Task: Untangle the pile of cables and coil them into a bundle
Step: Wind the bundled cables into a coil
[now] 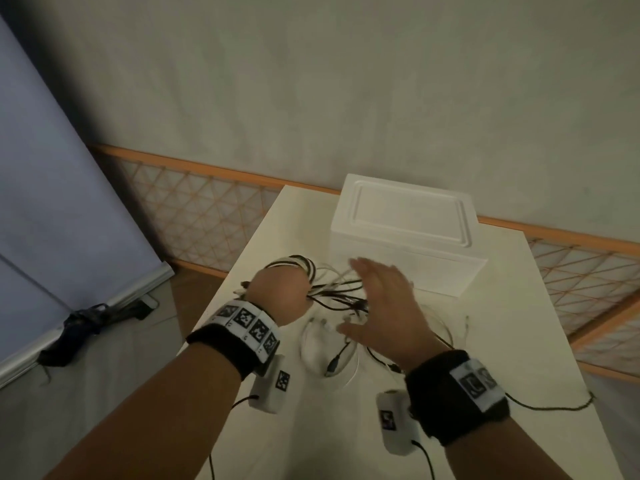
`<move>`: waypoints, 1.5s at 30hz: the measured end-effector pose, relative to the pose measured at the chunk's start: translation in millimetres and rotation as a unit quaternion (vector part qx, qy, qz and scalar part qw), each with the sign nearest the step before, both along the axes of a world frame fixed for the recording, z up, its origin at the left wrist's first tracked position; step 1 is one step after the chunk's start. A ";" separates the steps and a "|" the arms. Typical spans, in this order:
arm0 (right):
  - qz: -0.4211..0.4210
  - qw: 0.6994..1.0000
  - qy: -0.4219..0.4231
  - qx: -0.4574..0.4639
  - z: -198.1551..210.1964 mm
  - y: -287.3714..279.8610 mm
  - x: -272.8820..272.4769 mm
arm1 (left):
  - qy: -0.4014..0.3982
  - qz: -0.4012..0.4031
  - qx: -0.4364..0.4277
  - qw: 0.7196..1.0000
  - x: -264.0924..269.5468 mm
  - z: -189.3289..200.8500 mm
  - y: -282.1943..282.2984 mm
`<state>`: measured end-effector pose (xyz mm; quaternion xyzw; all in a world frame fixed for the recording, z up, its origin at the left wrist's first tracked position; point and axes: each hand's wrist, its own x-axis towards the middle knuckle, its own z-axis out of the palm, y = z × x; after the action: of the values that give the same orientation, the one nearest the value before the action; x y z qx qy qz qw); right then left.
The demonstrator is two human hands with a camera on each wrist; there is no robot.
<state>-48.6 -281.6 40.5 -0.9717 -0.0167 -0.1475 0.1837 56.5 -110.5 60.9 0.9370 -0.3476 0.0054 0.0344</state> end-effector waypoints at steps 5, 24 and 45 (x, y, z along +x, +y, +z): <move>0.001 0.999 0.051 -0.008 -23.4 12.3 21.3 | -0.034 -0.071 0.000 0.997 -20.9 7.2 -15.3; 0.176 0.947 -0.162 -0.215 77.2 -26.3 24.7 | 0.638 -0.120 -0.254 0.717 -50.1 26.4 -27.5; 0.050 0.870 0.137 0.471 26.9 17.8 14.9 | 0.668 -0.208 -0.418 0.580 -62.9 22.8 -19.8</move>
<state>-33.7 -263.8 67.3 -0.7780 0.0318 0.0063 0.6274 -6.5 -130.4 83.7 0.4599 -0.3713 -0.4846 0.6448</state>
